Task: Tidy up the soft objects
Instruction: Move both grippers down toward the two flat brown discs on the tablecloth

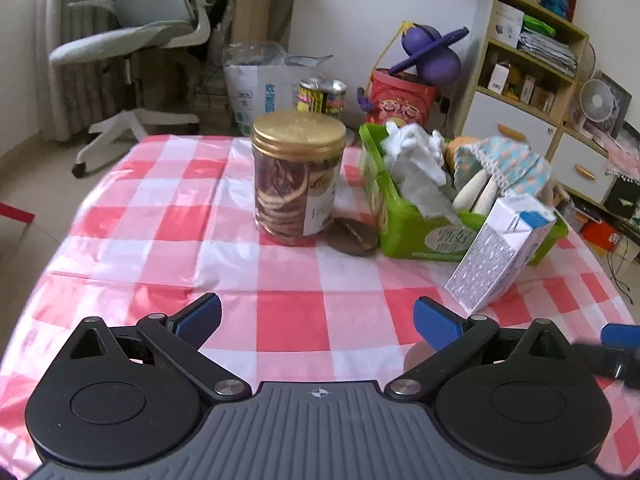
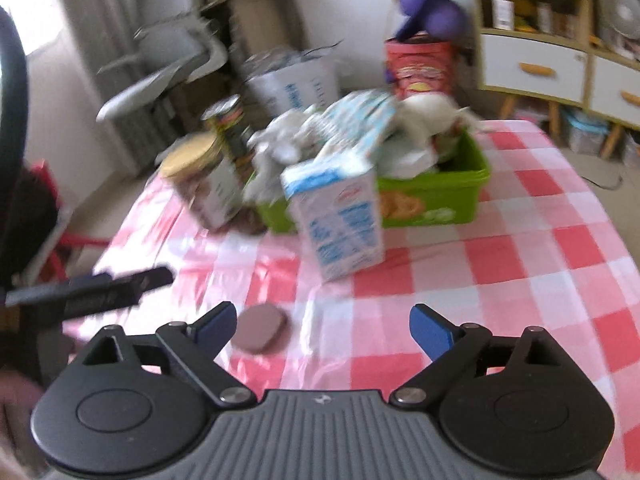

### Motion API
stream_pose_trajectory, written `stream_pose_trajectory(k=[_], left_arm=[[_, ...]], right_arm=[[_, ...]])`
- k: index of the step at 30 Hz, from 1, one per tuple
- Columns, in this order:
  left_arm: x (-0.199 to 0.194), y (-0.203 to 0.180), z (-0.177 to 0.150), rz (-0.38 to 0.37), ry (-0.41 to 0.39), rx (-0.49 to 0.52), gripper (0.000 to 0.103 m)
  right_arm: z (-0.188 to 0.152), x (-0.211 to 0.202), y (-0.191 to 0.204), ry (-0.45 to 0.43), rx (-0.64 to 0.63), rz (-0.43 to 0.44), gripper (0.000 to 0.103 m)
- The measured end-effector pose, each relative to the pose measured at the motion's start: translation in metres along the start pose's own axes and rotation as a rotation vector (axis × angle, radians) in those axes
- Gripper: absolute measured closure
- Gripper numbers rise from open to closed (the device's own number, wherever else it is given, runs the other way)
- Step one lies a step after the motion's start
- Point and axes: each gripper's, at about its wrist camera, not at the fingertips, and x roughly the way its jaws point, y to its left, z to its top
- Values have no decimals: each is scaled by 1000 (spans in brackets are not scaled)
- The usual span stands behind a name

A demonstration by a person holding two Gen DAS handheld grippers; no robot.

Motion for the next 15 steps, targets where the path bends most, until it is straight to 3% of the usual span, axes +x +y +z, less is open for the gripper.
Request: stream_pose_trajectory(k=[12, 15], left_arm=[[53, 4, -20, -36, 83, 91, 7], [63, 0, -24, -26, 90, 150, 7]], right_arm=[[-41, 55, 29, 114, -251, 70, 29], [-48, 64, 34, 97, -318, 69, 24]])
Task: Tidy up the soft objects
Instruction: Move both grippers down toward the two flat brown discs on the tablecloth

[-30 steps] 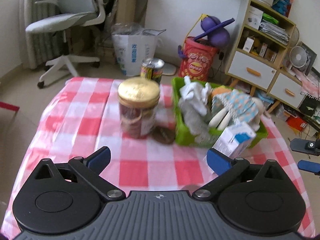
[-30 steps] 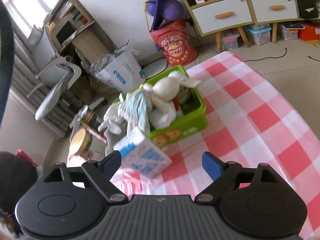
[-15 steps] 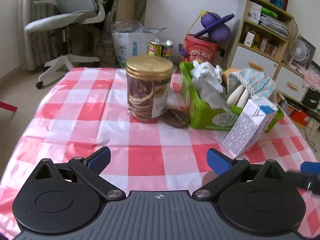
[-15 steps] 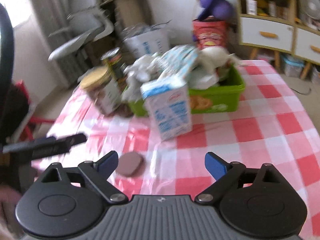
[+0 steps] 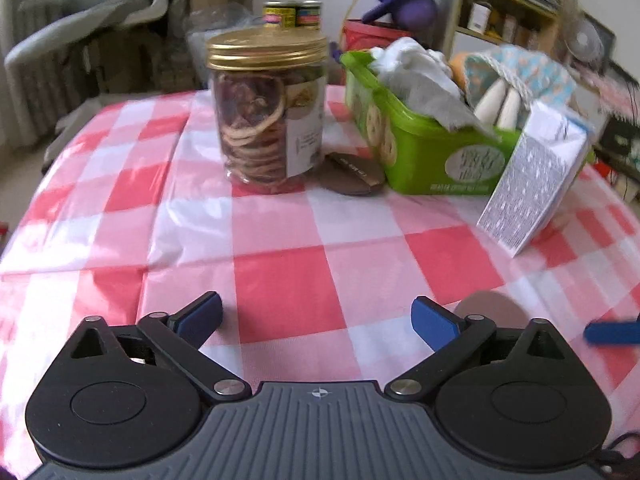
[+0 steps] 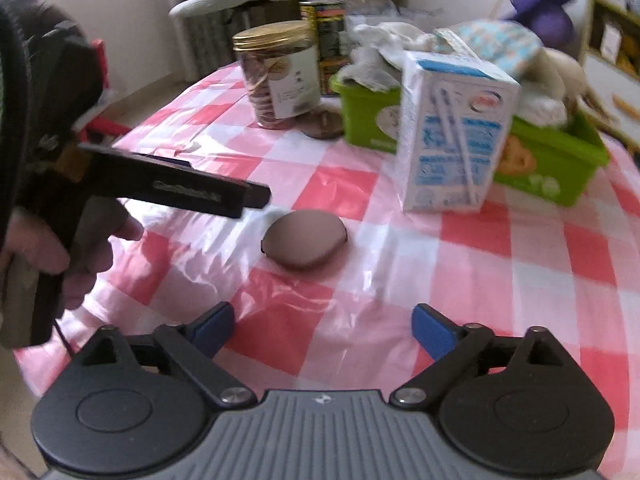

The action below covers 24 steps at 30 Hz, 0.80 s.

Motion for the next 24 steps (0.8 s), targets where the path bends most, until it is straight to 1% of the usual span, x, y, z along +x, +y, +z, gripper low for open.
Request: stream_pose_trajectory(k=[2, 4, 10, 12, 17, 20, 24], left_arm=[[3, -2, -1, -17, -15, 24, 6], [6, -3, 2, -26, -18, 29, 6], [16, -6, 10, -52, -38, 57, 7], [19, -6, 14, -58, -49, 63, 11], [27, -9, 25, -83, -76, 81, 28], [33, -12, 31, -93, -92, 86, 36], [40, -17, 40, -102, -103, 90, 44]], right_arm=[[-1, 4, 4, -12, -45, -11, 20], [0, 8, 4, -21, -54, -12, 18], [1, 12, 5, -52, -75, -27, 18], [2, 12, 5, -60, -81, -24, 18], [3, 14, 4, -68, -91, -15, 18], [5, 16, 4, -74, -86, -17, 18], [6, 18, 4, -90, -94, -11, 18]])
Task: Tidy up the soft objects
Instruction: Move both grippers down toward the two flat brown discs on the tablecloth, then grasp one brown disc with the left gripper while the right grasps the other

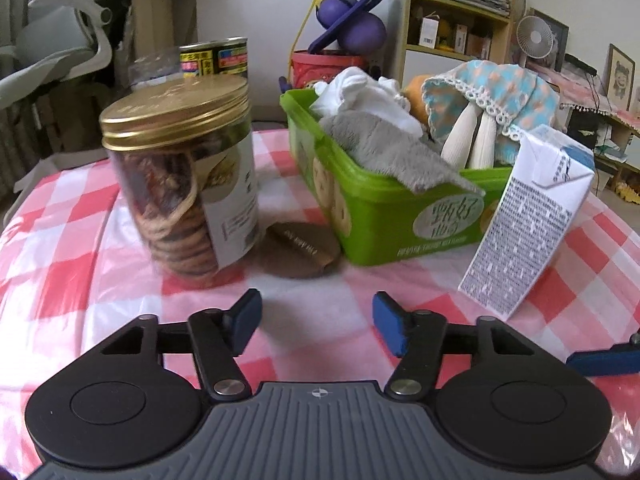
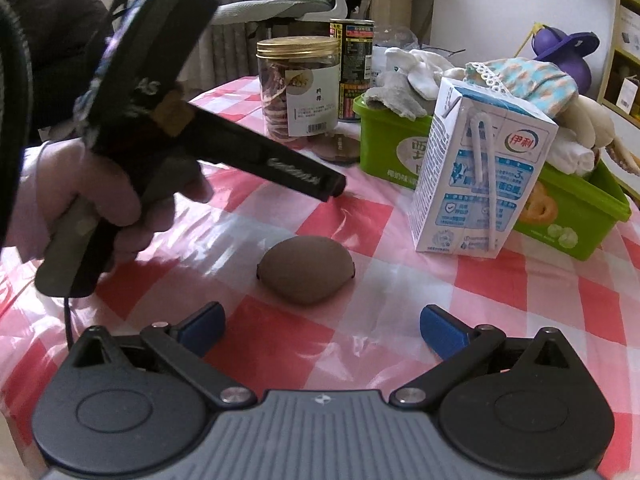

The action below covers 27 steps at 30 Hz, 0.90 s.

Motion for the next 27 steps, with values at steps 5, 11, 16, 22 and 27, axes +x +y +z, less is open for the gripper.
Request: stream_pose_trajectory(k=[5, 11, 16, 22, 27], left_arm=[[4, -3, 3, -1, -21, -1, 54], [9, -4, 8, 25, -38, -21, 56], [6, -13, 7, 60, -66, 38, 65], [16, -19, 14, 84, -29, 101, 73], [15, -13, 14, 76, -7, 88, 87]], right_arm=[[1, 2, -2, -17, 0, 5, 19], [4, 3, -1, -34, 8, 1, 31], [10, 4, 4, -44, -8, 4, 45], [15, 5, 6, -38, -16, 3, 72], [16, 0, -3, -23, 24, 20, 72]])
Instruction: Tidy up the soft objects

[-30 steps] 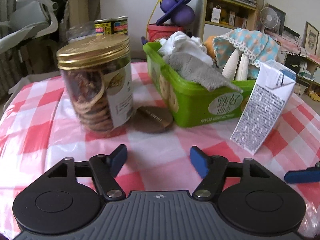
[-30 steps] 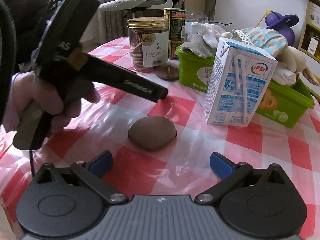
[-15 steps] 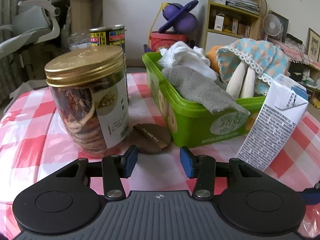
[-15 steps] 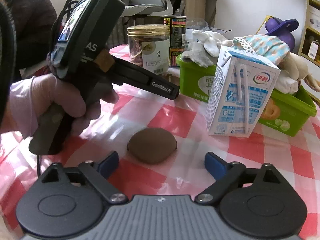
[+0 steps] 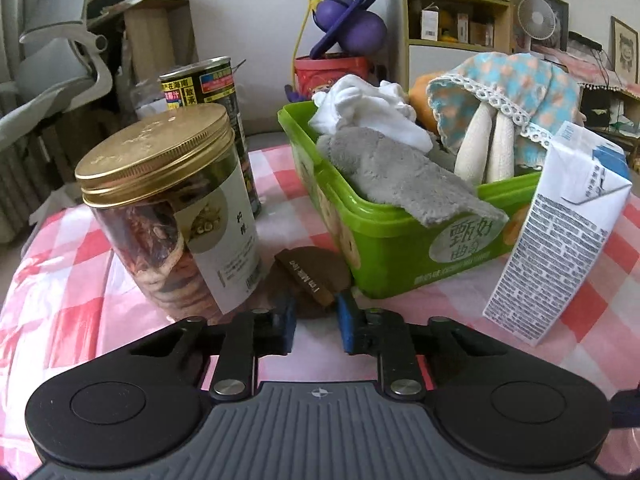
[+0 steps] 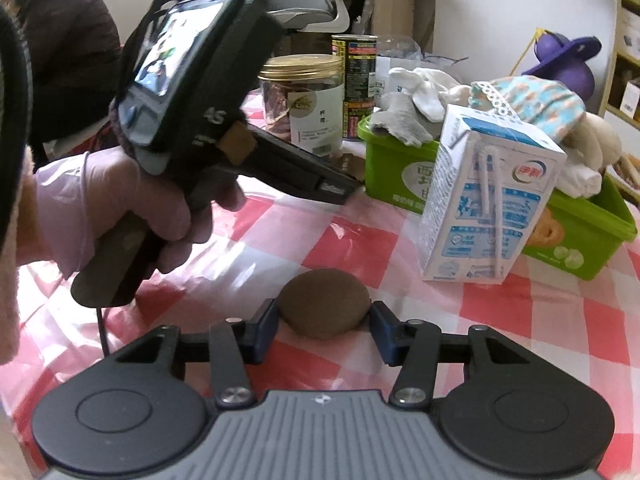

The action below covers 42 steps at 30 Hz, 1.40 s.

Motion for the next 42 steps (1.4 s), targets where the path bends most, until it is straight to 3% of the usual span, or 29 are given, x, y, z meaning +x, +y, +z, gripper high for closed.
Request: stream_pose_trajectory(k=[5, 18, 31, 33, 36, 38, 40, 42], left_arm=[[-8, -7, -6, -6, 14, 37, 101], [-52, -10, -29, -88, 96, 9, 101], [-104, -51, -50, -183, 197, 43, 99], [-107, -56, -52, -177, 190, 44, 95], [-110, -64, -57, -152, 161, 55, 80], [-110, -66, -59, -133, 149, 48, 55], [-111, -68, -60, -112, 126, 39, 43], [-110, -68, -61, -93, 109, 24, 39]], right_arm=[[0, -5, -6, 10, 18, 1, 72], [-9, -24, -40, 38, 85, -50, 72], [-28, -51, -82, 50, 156, -100, 72], [-30, -53, -85, 54, 162, -104, 70], [-32, -54, -88, 71, 169, -105, 54], [-32, -56, -90, 61, 172, -110, 53], [-33, -56, -92, 65, 179, -107, 53], [-34, -55, -93, 66, 182, -109, 53]])
